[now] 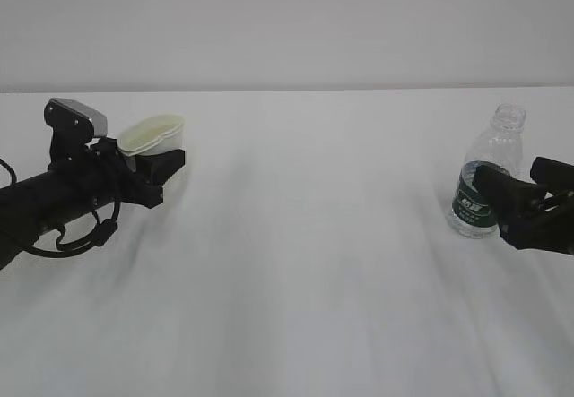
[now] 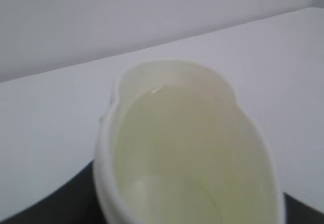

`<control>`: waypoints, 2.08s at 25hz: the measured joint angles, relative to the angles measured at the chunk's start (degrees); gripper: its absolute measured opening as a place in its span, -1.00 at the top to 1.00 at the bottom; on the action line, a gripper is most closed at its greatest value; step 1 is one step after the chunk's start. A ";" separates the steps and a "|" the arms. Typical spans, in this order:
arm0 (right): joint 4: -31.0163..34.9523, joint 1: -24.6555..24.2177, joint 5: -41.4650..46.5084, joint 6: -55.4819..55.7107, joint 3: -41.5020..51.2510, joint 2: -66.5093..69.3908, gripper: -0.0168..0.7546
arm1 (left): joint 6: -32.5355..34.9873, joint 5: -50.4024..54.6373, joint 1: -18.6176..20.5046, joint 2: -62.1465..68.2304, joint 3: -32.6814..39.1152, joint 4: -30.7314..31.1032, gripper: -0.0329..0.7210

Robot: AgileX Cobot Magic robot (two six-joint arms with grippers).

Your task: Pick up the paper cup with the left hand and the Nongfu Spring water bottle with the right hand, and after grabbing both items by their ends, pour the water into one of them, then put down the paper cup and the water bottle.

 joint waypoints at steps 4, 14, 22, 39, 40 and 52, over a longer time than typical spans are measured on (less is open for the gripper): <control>0.00 0.00 0.00 0.00 0.00 0.00 -0.58 | 1.45 0.00 0.00 0.13 1.24 -5.28 -0.08; 0.00 0.00 0.00 0.00 0.00 0.00 -0.58 | 1.73 -0.27 0.04 4.23 1.24 -8.26 -0.04; 0.00 0.00 0.13 0.00 0.00 0.00 -0.58 | 1.73 -0.27 0.04 4.23 1.04 -8.59 -0.04; 0.00 0.00 0.30 0.00 0.00 0.00 -0.58 | 1.86 -2.86 0.04 6.19 0.55 -9.82 -0.20; 0.00 0.00 0.30 0.00 0.00 0.00 -0.58 | 1.94 -2.86 0.04 6.19 0.55 -9.82 -0.23; 0.00 0.00 0.39 0.00 0.00 0.00 -0.58 | 1.94 -2.16 0.04 6.40 0.55 -7.19 -0.74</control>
